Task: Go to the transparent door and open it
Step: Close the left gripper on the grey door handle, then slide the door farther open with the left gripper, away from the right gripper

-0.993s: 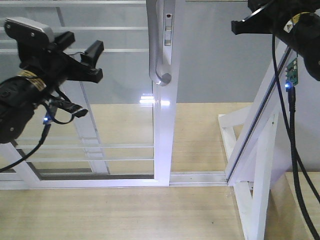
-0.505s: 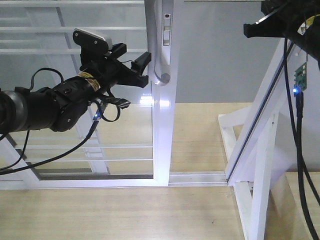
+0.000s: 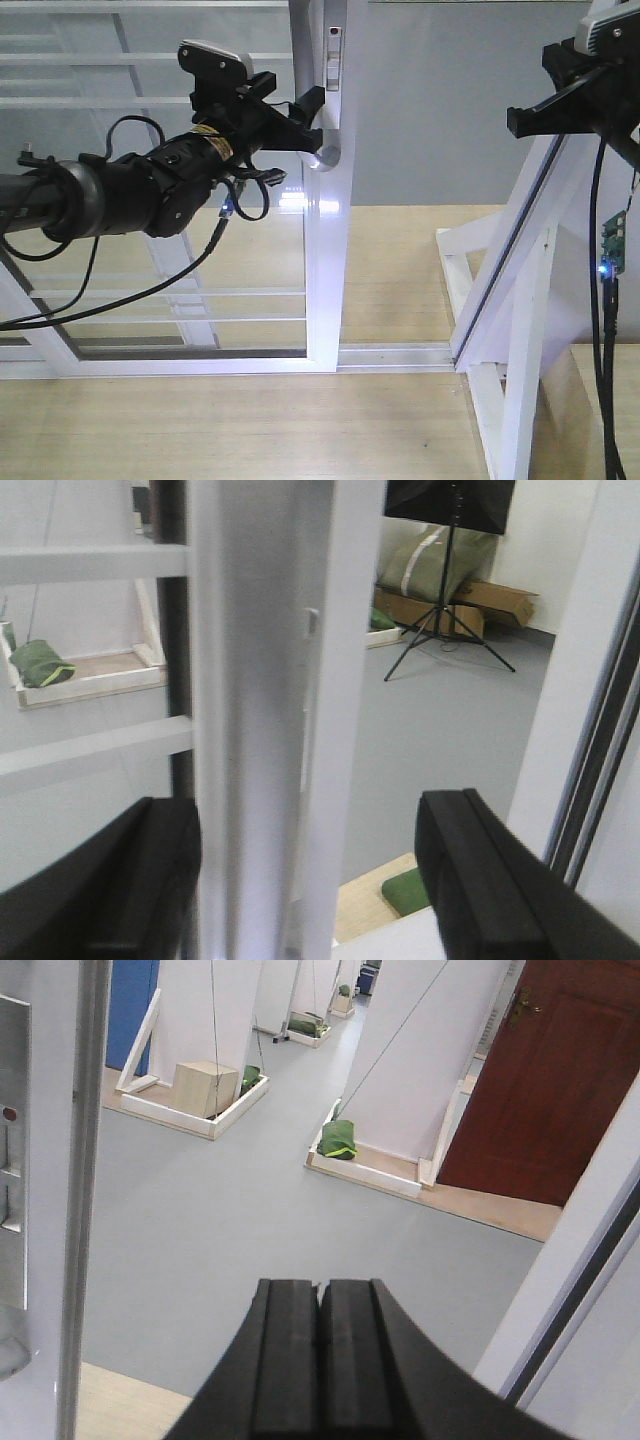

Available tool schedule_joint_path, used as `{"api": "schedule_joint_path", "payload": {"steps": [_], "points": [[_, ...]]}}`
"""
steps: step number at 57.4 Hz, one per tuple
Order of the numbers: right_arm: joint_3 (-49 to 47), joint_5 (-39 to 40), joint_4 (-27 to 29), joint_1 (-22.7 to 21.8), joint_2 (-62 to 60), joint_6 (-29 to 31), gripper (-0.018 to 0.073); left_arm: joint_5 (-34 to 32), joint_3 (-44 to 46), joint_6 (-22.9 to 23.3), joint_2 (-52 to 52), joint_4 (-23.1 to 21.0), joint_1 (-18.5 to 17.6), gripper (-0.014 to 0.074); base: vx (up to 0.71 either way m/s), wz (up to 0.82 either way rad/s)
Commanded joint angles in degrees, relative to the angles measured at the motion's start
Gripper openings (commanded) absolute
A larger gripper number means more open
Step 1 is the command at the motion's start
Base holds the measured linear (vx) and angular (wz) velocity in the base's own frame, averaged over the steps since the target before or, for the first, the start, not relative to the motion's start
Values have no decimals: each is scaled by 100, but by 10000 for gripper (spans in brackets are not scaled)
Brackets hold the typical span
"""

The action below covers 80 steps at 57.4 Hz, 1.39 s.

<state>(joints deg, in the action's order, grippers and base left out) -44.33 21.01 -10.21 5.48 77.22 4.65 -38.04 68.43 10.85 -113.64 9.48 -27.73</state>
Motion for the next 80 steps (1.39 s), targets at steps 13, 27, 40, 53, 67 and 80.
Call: {"api": "schedule_joint_path", "payload": {"steps": [13, 27, 40, 53, 67, 80], "points": [[-166, 505, 30, -41, -203, 51, -3, 59, 961, 20, -231, -95, -29, 556, 0, 0], [-166, 499, 30, -41, -203, 51, -2, 383, 1611, -32, -585, -387, -16, 556, 0, 0], [-166, 478, 30, -41, -203, 51, -1, 791, 1890, -435, -704, -600, -16, 524, 0, 0], [-166, 419, 30, -41, -203, 51, -2, 959, 1890, -435, -704, -600, -16, 102, 0, 0], [-166, 278, 25, -41, -203, 51, -2, 1018, 1890, -449, -672, -594, 5, -5, 0, 0], [-166, 288, 25, -41, -203, 51, -2, 1568, 1884, -441, -426, -599, 273, -3, 0, 0]]}}
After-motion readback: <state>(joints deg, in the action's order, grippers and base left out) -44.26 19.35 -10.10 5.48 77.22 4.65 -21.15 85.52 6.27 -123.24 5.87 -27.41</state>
